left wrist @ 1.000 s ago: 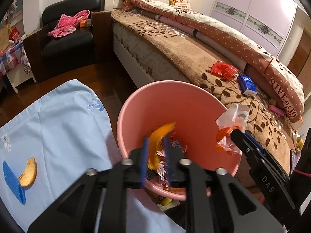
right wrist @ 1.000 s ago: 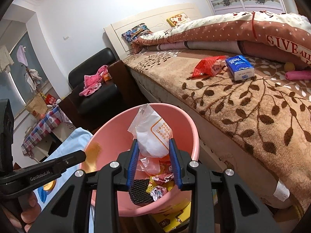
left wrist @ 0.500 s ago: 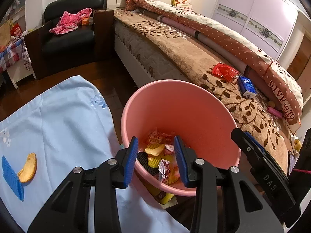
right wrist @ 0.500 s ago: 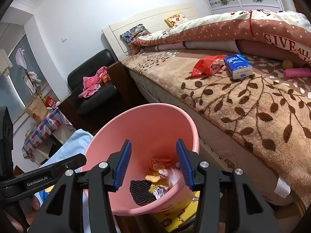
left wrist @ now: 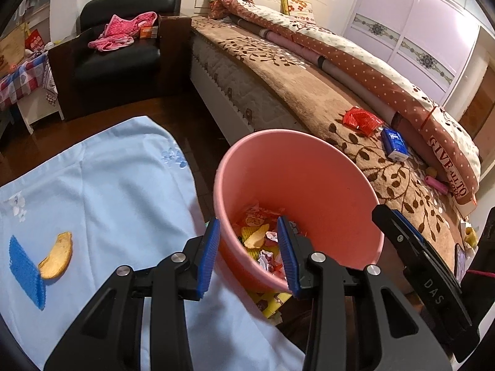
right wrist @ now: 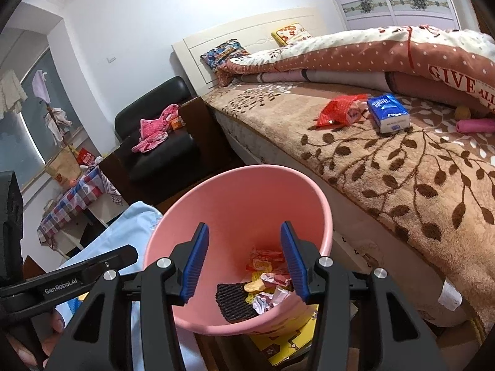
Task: Collect trash
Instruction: 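Move both open grippers back over the blue pad and banana peel, then grasp the blue mesh pad with the left gripper while the right gripper grasps the banana peel, then carry the blue pad and banana peel in both grippers over the pink bucket, then open both grippers to drop the pad and peel into the bucket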
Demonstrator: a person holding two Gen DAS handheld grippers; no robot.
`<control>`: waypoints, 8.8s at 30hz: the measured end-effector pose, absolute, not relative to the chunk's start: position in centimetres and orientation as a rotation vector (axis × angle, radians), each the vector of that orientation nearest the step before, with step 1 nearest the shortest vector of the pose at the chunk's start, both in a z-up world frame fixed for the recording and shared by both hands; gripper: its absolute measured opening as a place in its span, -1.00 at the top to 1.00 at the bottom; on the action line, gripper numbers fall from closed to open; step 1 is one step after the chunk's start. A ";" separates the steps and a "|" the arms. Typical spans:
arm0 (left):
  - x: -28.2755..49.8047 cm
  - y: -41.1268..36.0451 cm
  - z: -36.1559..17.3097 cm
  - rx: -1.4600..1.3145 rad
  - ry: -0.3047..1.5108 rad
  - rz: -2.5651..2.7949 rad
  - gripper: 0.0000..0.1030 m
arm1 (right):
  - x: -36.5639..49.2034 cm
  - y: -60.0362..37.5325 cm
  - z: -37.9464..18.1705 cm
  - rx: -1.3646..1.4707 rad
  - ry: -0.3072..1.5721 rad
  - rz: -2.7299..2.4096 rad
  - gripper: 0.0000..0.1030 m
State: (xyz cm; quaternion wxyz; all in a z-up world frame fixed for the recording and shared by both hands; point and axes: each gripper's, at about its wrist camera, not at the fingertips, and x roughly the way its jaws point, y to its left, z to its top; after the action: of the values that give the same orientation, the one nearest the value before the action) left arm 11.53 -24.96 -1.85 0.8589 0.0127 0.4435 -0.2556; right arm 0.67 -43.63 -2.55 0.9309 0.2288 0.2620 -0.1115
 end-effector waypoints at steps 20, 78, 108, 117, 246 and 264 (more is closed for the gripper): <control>9.2 -17.2 -0.6 -0.066 0.927 -0.436 0.25 | -0.7 -38.2 0.1 0.401 0.503 -0.135 0.07; 6.2 3.3 -5.0 -0.253 0.926 -0.099 0.25 | -1.2 -23.4 -1.5 0.231 0.640 0.137 0.08; 13.4 1.7 -6.9 -0.324 0.959 0.003 0.88 | 3.0 -20.4 -2.8 0.200 0.718 0.206 0.08; 11.5 3.8 -5.3 -0.324 0.856 -0.047 0.90 | 8.6 -18.8 -4.9 0.307 0.837 0.269 0.08; 13.2 -32.2 -3.7 0.190 0.825 -0.511 0.87 | 6.5 -46.5 -3.3 0.312 0.584 -0.231 0.47; 13.0 -31.7 -3.5 0.171 0.835 -0.521 0.37 | 6.1 -46.6 -3.1 0.334 0.570 -0.232 0.27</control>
State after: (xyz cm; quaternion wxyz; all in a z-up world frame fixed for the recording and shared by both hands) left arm 12.95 -31.70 -3.50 0.8778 0.0821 0.4004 -0.2500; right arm 6.10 -46.58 -3.12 0.9393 0.1636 0.2794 -0.1136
